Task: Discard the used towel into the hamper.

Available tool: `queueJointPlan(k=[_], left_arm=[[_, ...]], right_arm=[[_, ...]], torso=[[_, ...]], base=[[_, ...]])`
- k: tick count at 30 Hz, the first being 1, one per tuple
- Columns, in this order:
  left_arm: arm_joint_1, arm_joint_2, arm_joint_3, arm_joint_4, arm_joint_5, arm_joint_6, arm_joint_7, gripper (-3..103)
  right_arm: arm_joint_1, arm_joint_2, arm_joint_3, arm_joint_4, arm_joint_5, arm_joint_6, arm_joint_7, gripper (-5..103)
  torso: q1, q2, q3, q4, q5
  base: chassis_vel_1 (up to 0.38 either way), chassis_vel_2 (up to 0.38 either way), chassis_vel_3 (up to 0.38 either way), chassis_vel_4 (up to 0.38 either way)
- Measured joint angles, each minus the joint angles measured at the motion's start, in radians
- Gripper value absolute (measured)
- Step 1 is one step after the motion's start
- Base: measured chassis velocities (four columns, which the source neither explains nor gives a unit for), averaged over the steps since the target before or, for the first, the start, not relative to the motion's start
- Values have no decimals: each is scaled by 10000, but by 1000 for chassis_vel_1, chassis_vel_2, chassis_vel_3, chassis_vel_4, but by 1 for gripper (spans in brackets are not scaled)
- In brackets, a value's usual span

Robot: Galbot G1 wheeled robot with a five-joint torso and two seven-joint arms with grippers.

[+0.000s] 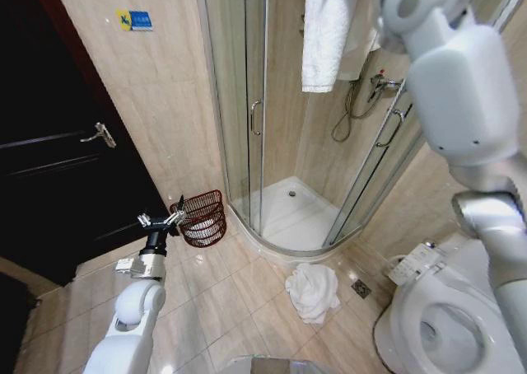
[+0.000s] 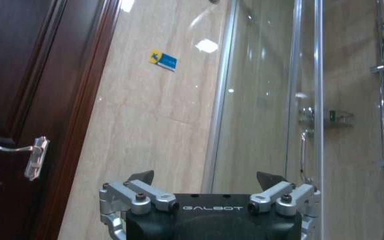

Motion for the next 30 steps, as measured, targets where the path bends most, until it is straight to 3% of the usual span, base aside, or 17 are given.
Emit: queueJointPlan(k=[6,10,18,30], left_arm=[[-13,103,-78,70,-252,-201,1,100],[12,207,-236,73,-484,-279,14,100],[105,290,-450,137,-697,-531,17,100],[-7,293,-670,-62,-725,-351,59,100]], right_arm=[[427,542,-138,-1196,-278,141,591,103],[587,770,-171,-1676,-525,309,686,100],[673,862,-340,-2068,-844,620,457,78],[500,513,-456,-1882,-742,796,257,46]], torso=[[1,-4,0,-1,0],[1,-5,-1,-1,1],[-1,-6,-3,1,1],[-2,-7,-4,-1,4]], base=[[0,0,0,0],[0,0,0,0],[0,0,0,0],[0,0,0,0]])
